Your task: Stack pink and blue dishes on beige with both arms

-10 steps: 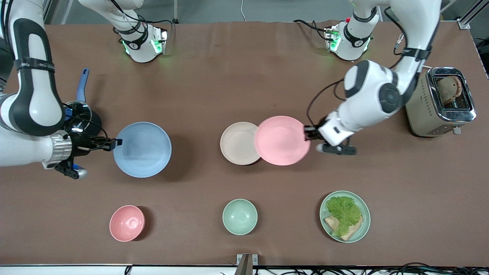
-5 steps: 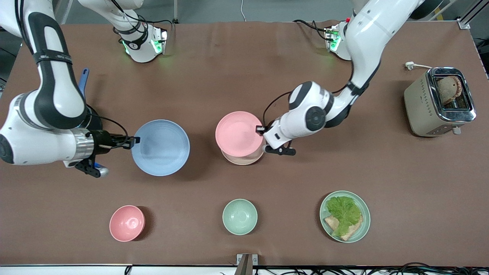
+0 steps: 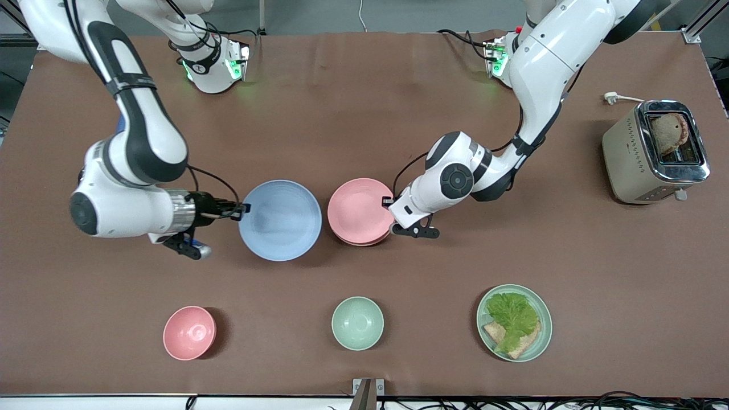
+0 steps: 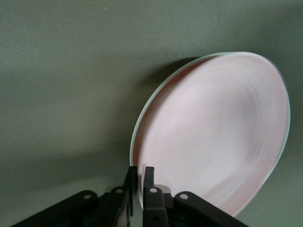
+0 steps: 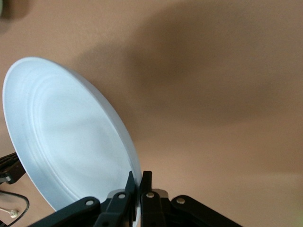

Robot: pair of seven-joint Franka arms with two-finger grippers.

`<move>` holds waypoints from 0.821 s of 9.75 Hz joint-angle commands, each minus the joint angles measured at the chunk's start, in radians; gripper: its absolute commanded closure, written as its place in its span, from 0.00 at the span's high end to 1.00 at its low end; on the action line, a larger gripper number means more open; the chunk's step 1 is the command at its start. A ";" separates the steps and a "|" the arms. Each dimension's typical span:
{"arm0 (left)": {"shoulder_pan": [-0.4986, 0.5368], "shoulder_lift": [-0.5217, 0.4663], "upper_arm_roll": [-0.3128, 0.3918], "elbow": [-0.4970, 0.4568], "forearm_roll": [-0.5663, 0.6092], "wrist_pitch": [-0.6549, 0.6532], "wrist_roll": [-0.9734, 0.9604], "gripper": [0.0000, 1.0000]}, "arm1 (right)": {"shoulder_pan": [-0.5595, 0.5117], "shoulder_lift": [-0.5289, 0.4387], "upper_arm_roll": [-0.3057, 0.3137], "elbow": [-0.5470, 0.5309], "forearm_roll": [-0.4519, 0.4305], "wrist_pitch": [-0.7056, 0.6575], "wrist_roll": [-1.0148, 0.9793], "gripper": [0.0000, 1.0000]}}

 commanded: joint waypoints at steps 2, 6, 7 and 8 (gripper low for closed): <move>0.017 0.017 -0.004 0.019 0.031 0.031 -0.042 1.00 | -0.001 -0.024 0.046 -0.078 -0.008 0.081 0.028 0.02; 0.166 -0.341 0.009 0.007 0.029 -0.365 -0.027 1.00 | 0.048 -0.013 0.158 -0.164 -0.010 0.292 0.115 0.03; 0.173 -0.418 0.090 0.014 0.031 -0.410 -0.024 1.00 | 0.078 -0.004 0.162 -0.179 -0.010 0.352 0.135 0.03; 0.167 -0.477 0.167 0.034 0.029 -0.459 0.033 1.00 | 0.125 0.021 0.163 -0.181 -0.010 0.412 0.165 0.04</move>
